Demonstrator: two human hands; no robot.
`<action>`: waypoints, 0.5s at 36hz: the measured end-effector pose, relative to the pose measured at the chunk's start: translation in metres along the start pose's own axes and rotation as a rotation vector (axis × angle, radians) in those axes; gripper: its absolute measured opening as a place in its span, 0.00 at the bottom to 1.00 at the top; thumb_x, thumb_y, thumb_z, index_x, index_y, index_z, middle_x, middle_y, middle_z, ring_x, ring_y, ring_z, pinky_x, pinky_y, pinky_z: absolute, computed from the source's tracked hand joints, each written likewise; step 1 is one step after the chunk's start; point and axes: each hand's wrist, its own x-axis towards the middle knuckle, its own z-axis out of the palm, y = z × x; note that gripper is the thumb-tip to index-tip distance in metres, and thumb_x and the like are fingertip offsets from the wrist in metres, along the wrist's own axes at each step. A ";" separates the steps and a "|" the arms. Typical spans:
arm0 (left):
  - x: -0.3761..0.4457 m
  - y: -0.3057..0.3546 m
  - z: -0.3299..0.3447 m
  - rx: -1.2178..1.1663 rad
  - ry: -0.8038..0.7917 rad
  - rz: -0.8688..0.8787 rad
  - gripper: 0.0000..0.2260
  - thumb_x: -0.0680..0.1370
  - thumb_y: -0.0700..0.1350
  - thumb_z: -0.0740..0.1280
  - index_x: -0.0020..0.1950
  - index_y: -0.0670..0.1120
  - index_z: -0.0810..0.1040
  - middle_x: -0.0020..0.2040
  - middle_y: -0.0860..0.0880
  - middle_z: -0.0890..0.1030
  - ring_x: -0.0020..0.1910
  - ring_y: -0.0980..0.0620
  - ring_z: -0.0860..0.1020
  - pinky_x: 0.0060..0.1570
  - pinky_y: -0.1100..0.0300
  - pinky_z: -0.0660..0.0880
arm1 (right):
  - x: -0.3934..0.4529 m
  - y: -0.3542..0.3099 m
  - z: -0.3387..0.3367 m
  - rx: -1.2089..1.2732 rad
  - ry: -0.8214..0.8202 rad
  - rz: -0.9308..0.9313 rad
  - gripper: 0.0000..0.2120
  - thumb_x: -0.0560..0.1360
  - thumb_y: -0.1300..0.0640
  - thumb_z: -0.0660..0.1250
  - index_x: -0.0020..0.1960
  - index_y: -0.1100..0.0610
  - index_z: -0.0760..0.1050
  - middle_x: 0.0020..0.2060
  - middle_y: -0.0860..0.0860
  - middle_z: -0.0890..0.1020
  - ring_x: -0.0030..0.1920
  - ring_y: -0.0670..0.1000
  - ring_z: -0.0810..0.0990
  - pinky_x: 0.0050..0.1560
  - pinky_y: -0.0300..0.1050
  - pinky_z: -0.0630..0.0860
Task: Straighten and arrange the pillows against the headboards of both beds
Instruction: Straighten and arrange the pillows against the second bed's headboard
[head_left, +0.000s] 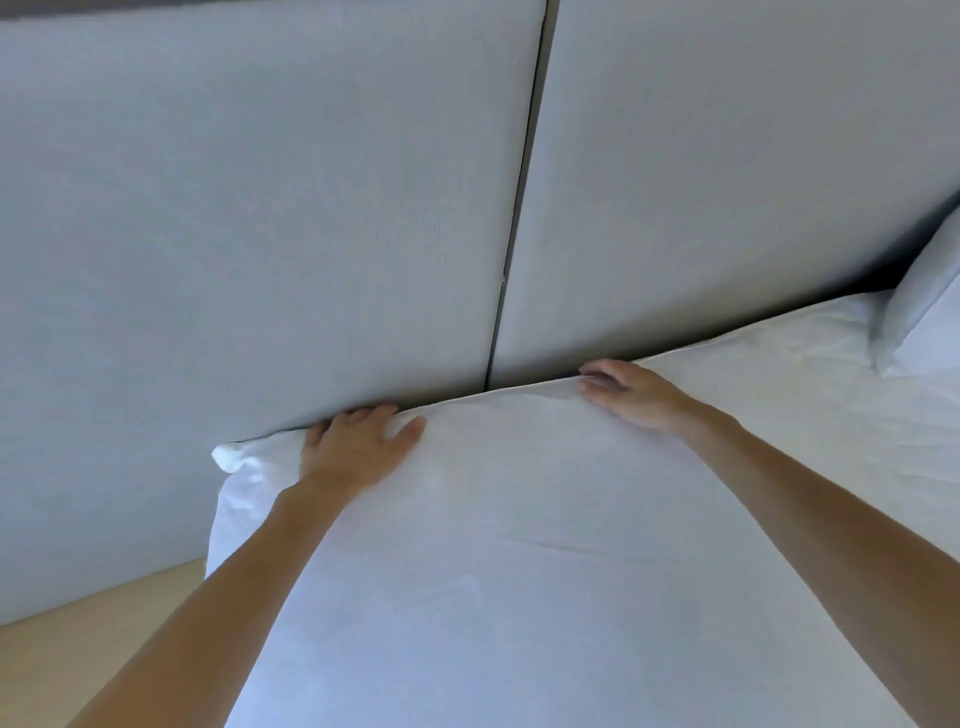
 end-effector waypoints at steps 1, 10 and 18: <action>0.004 -0.001 0.001 0.007 -0.022 -0.008 0.27 0.76 0.69 0.49 0.71 0.60 0.67 0.73 0.57 0.68 0.74 0.54 0.62 0.74 0.51 0.54 | 0.007 0.004 0.001 -0.044 0.014 0.007 0.22 0.77 0.37 0.62 0.67 0.45 0.72 0.63 0.43 0.78 0.65 0.49 0.74 0.64 0.44 0.69; 0.019 -0.017 -0.009 -0.001 -0.148 -0.021 0.24 0.73 0.70 0.59 0.61 0.57 0.76 0.64 0.54 0.76 0.66 0.49 0.72 0.67 0.50 0.67 | 0.015 0.030 -0.018 -0.461 0.112 0.110 0.26 0.71 0.30 0.63 0.59 0.47 0.75 0.58 0.47 0.80 0.68 0.50 0.72 0.76 0.55 0.45; -0.016 -0.003 -0.054 -0.067 0.065 -0.015 0.11 0.71 0.58 0.71 0.37 0.52 0.75 0.39 0.55 0.78 0.41 0.51 0.76 0.43 0.56 0.73 | -0.032 0.019 -0.038 -0.599 0.416 0.122 0.14 0.77 0.45 0.64 0.37 0.51 0.71 0.30 0.45 0.73 0.43 0.54 0.76 0.64 0.52 0.63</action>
